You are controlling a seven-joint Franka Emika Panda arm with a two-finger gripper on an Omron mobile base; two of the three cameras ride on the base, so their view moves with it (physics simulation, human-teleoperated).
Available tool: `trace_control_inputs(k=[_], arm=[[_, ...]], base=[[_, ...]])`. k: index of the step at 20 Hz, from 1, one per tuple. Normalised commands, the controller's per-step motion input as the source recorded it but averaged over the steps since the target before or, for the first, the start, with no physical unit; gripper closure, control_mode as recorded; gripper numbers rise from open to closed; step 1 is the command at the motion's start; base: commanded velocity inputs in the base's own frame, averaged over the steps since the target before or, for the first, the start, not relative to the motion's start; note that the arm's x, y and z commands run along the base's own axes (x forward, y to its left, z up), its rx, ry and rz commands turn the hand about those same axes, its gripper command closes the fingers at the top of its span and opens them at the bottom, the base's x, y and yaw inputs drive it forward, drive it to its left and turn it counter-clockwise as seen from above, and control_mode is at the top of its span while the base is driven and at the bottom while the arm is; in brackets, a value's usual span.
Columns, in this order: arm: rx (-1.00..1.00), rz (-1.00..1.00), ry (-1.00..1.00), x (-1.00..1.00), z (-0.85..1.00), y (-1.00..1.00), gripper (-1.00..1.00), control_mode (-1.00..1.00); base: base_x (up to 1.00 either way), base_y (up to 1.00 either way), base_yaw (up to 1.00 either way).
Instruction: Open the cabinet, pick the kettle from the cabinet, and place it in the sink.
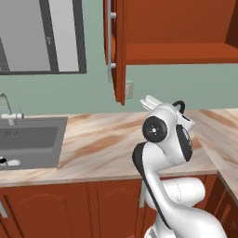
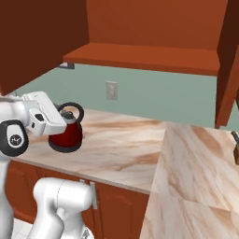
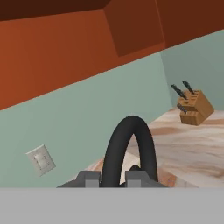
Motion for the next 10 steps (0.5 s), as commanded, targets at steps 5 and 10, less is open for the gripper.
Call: trace_control_inputs(k=[5, 10], arm=[[0.0, 0.0, 0.0, 0.0, 0.0, 0.0, 1.0, 1.0], [0.0, 0.0, 0.0, 0.0, 0.0, 0.0, 1.0, 1.0]], base=[[-0.36, 0.6, -0.06], [-0.56, 0.54, -0.03]])
